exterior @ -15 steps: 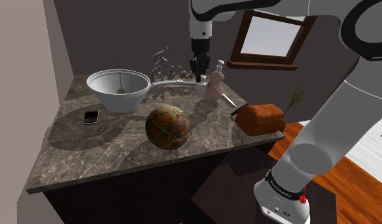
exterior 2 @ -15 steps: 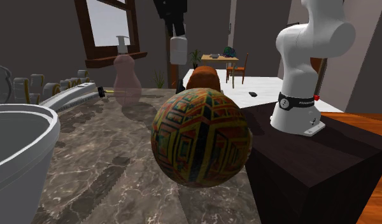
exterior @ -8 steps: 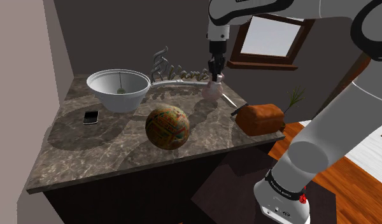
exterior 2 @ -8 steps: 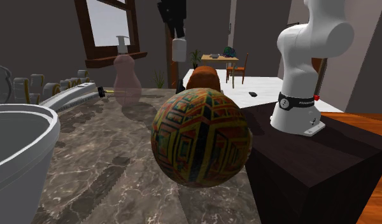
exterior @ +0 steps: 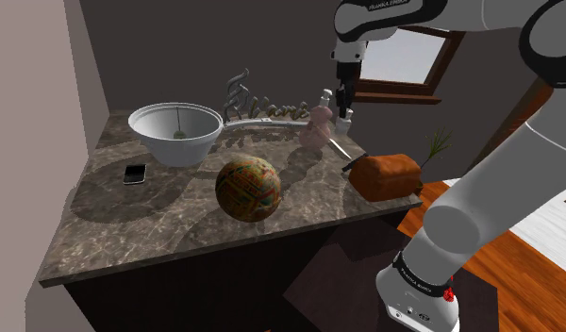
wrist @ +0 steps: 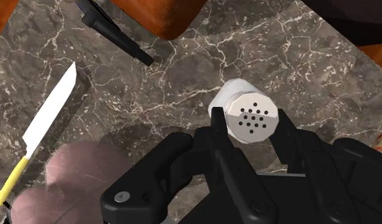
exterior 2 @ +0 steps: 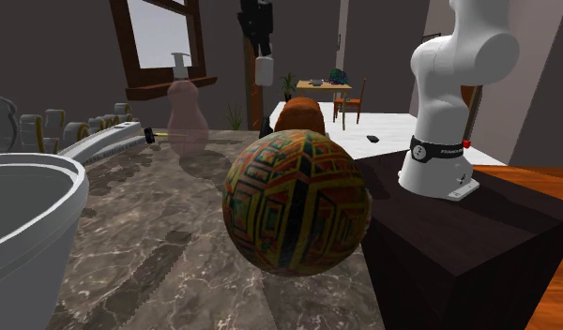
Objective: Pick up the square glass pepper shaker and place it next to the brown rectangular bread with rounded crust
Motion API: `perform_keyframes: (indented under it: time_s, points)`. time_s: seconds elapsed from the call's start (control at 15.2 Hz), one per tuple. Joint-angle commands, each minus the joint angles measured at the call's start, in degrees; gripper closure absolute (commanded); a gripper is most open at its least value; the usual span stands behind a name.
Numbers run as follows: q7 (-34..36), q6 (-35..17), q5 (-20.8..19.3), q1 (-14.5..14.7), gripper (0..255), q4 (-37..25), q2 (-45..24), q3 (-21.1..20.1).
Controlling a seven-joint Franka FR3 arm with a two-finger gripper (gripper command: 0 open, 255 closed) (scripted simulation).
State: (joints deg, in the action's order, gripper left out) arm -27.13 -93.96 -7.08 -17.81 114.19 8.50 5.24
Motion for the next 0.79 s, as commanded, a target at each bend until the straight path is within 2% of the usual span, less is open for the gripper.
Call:
perform_keyframes:
  time_s: [0.0, 0.73]
  points:
    - [-1.3, -0.8, -0.4, -0.6, 255, 0.3, -0.3, 0.8]
    - [-0.6, -9.2, -0.5, -0.7, 255, 7.2, -1.8, 1.0]
